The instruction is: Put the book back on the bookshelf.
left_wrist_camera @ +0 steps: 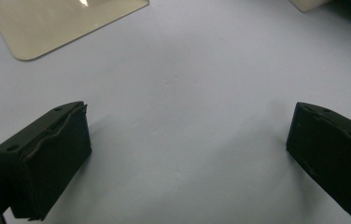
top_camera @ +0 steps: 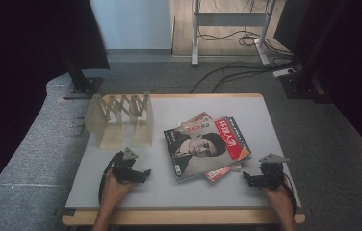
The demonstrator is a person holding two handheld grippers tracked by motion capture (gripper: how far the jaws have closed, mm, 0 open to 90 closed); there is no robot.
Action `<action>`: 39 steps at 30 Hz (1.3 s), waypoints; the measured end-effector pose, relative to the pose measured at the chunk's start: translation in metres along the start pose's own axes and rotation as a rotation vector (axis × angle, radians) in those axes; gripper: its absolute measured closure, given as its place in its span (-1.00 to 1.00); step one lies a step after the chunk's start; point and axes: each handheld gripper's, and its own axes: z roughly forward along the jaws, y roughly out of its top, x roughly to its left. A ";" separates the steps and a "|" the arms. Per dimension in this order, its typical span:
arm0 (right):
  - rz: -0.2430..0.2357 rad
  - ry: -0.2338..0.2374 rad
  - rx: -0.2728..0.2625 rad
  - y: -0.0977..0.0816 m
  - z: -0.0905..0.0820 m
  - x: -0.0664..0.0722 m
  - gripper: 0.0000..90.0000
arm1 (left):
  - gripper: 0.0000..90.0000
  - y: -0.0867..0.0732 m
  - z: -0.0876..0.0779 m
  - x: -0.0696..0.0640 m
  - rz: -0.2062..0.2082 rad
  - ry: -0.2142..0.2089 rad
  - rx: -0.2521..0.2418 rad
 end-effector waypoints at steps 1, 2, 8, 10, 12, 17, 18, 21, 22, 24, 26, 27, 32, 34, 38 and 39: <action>0.000 0.000 0.000 0.000 0.000 0.000 -1.00 | -1.00 0.000 0.000 0.000 0.000 0.000 0.000; -0.001 0.000 0.000 0.000 0.000 0.000 -1.00 | -1.00 0.000 0.000 0.000 0.000 -0.001 0.000; -0.005 0.000 -0.002 0.000 -0.001 0.000 -0.98 | -1.00 0.000 -0.002 0.003 -0.015 -0.025 -0.013; -0.005 0.001 -0.002 0.000 -0.001 0.000 -0.98 | -0.98 0.000 -0.003 0.004 -0.015 -0.037 -0.026; -0.004 0.003 -0.003 0.000 -0.001 0.000 -0.97 | -0.98 0.001 -0.003 0.004 -0.010 -0.039 -0.028; -0.007 0.007 -0.005 0.000 -0.003 0.000 -0.96 | -0.98 0.011 -0.006 0.000 0.018 -0.069 -0.050; -0.007 0.005 -0.010 0.000 -0.004 0.000 -0.96 | -0.98 0.013 -0.007 -0.001 0.023 -0.075 -0.054; -0.002 0.010 -0.029 0.002 -0.008 -0.001 -0.96 | -0.98 0.023 -0.007 -0.006 0.047 -0.105 -0.068; -0.002 0.009 -0.037 0.004 -0.010 -0.001 -0.97 | -0.98 0.025 -0.007 -0.007 0.057 -0.108 -0.068; -0.006 0.012 -0.048 0.006 -0.013 -0.001 -0.97 | -0.99 0.032 -0.007 -0.011 0.082 -0.117 -0.069; -0.009 0.015 -0.057 0.009 -0.015 -0.001 -0.97 | -0.99 0.039 -0.007 -0.015 0.097 -0.129 -0.072; -0.009 0.015 -0.060 0.010 -0.016 -0.001 -0.97 | -0.99 0.043 -0.007 -0.016 0.105 -0.135 -0.073; -0.023 0.018 -0.064 0.016 -0.017 0.000 -0.97 | -1.00 0.058 -0.003 -0.019 0.131 -0.155 -0.068; -0.028 0.019 -0.063 0.018 -0.016 0.001 -0.97 | -1.00 0.063 -0.001 -0.020 0.137 -0.163 -0.067; -0.040 0.019 -0.063 0.023 -0.016 0.002 -0.97 | -0.99 0.074 0.002 -0.021 0.153 -0.183 -0.069; -0.043 0.020 -0.065 0.024 -0.015 0.002 -0.97 | -0.99 0.077 0.003 -0.022 0.161 -0.188 -0.069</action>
